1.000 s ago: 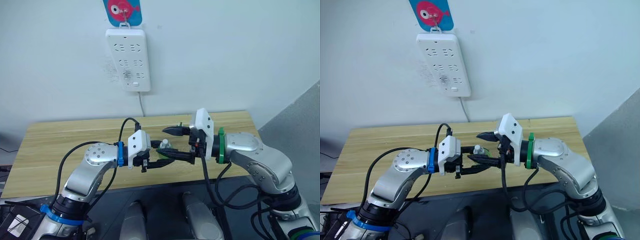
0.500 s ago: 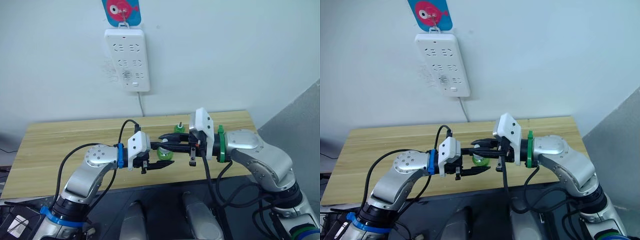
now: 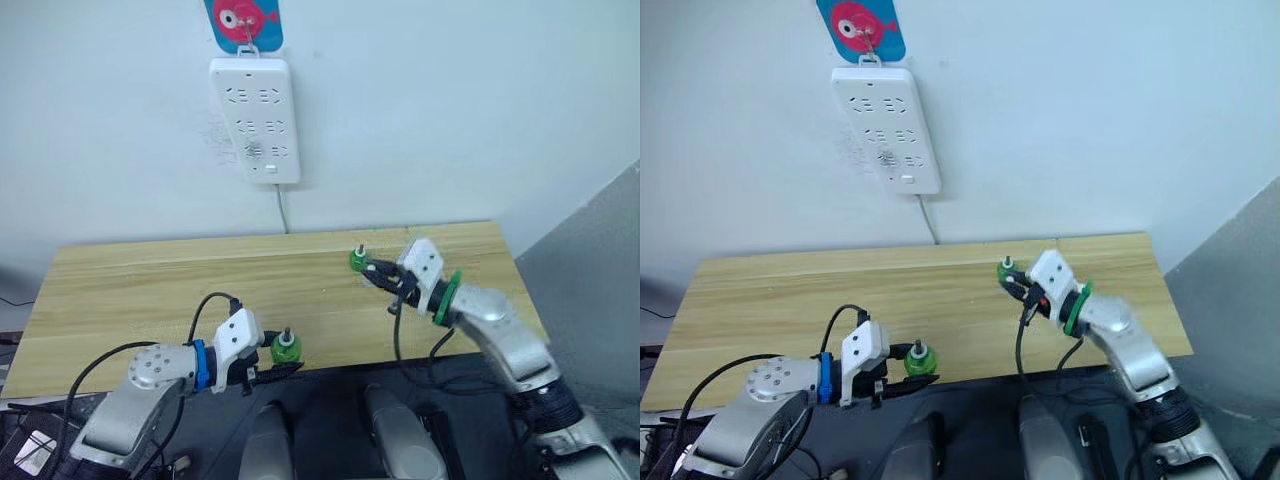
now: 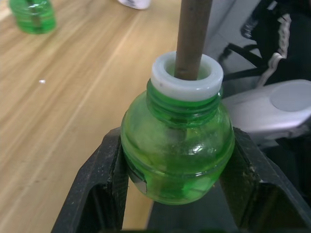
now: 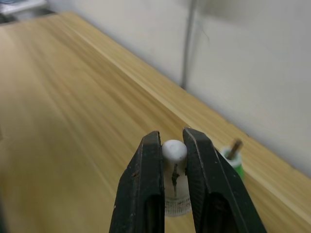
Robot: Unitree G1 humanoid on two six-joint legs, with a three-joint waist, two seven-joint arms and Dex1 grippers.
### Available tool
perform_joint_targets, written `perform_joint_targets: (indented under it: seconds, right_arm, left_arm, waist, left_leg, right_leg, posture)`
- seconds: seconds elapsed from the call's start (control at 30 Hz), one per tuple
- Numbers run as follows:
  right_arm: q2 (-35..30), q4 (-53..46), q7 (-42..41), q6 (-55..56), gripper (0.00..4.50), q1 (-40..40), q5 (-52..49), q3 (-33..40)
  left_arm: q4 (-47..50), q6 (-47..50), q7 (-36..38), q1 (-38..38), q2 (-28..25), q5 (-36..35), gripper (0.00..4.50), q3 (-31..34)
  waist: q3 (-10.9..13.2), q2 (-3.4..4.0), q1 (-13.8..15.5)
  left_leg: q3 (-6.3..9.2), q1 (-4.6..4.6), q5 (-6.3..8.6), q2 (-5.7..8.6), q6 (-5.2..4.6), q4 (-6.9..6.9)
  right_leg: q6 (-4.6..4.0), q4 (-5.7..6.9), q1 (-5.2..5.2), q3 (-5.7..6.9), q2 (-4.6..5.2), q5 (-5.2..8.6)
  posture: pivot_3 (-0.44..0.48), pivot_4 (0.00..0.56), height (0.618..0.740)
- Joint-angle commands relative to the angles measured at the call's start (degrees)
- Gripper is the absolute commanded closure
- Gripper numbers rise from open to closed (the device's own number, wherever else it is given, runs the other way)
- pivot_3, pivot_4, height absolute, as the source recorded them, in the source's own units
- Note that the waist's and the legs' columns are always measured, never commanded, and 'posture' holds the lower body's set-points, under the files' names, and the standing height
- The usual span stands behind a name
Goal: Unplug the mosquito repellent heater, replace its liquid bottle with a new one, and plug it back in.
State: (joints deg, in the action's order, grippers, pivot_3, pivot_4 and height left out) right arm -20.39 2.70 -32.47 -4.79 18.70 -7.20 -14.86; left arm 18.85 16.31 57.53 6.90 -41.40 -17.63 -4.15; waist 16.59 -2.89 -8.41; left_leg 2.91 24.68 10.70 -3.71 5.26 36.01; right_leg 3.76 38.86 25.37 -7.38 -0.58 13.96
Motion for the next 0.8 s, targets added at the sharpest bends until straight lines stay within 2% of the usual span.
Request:
perform_joint_targets:
  seconds: [0.03,0.13,0.3,0.43,0.47,0.63,0.7,0.73,0.8]
  right_arm:
    - [3.64,11.40,4.31,10.55,4.22,1.10,3.56,1.57]
    - [6.88,21.75,5.13,15.22,4.22,4.06,3.92,2.91]
    - [9.12,33.66,5.38,20.98,4.22,7.93,4.44,4.79]
    - [10.23,38.67,3.67,22.92,4.22,9.71,3.84,5.93]
    - [10.44,38.99,3.07,23.13,3.47,9.62,3.40,6.31]
    - [10.61,37.00,2.20,23.59,1.74,8.82,2.44,7.83]
    - [9.76,31.73,-0.16,22.15,1.03,7.02,1.70,7.71]
    - [9.24,29.00,-1.35,21.22,1.02,6.02,1.26,7.55]
    - [5.67,15.97,-6.35,16.33,1.02,1.79,-0.85,6.08]
  left_arm:
    - [5.56,1.15,-0.58,2.79,-1.26,-1.49,2.27,1.80]
    - [6.97,2.20,-0.76,3.50,-2.17,-2.14,2.27,2.77]
    - [8.46,3.54,-0.65,3.84,-2.99,-2.83,2.27,4.01]
    - [9.03,4.11,-0.42,4.03,-3.56,-3.07,2.27,4.68]
    - [9.03,4.14,-0.41,3.99,-3.61,-3.11,2.27,4.69]
    - [8.33,4.04,-0.29,3.04,-3.77,-3.13,2.27,4.11]
    - [7.21,3.64,0.00,1.49,-3.48,-2.91,2.27,3.45]
    - [6.65,3.43,0.13,0.75,-3.30,-2.80,2.27,3.14]
    - [5.23,2.81,0.51,-1.84,-2.58,-2.87,2.27,2.34]
  waist:
    - [0.00,-0.01,0.08]
    - [0.15,0.16,0.32]
    - [0.22,0.25,0.53]
    - [0.26,0.30,0.65]
    - [0.27,0.31,0.65]
    - [0.32,0.38,0.64]
    - [0.35,0.42,0.56]
    - [0.36,0.45,0.57]
    - [0.40,0.53,0.77]
  left_leg:
    - [0.00,-0.05,0.00,-0.01,0.00,0.01]
    - [0.01,-0.14,-0.01,-0.02,-0.01,-0.01]
    - [-0.03,-0.14,0.00,0.00,0.00,-0.04]
    - [0.01,-0.14,0.01,-0.01,-0.01,-0.18]
    - [0.02,-0.14,0.01,-0.02,-0.01,-0.21]
    - [0.01,-0.14,0.01,0.00,-0.01,-0.20]
    - [0.02,-0.14,0.01,-0.01,-0.01,-0.19]
    - [0.02,-0.14,0.01,-0.01,-0.01,-0.18]
    - [0.03,-0.14,0.01,-0.01,-0.01,-0.18]
  right_leg:
    - [-0.07,0.00,-0.04,0.01,-0.01,0.03]
    - [-0.15,0.04,-0.06,-0.02,-0.03,0.07]
    - [-0.13,0.02,-0.07,-0.07,-0.03,0.09]
    - [-0.14,0.01,-0.05,-0.03,-0.05,0.12]
    - [-0.15,0.01,-0.05,-0.03,-0.06,0.13]
    - [-0.16,0.00,-0.05,-0.05,-0.05,0.14]
    - [-0.16,0.00,-0.05,-0.04,-0.06,0.15]
    - [-0.16,0.01,-0.05,-0.04,-0.06,0.15]
    - [-0.16,0.01,-0.06,-0.04,-0.06,0.15]
  posture:
    - [-0.102,0.285,0.740]
    - [-0.086,0.297,0.740]
    - [-0.064,0.304,0.740]
    - [-0.056,0.308,0.740]
    - [-0.058,0.305,0.740]
    - [-0.083,0.302,0.740]
    - [-0.093,0.300,0.740]
    - [-0.097,0.297,0.740]
    - [-0.111,0.290,0.740]
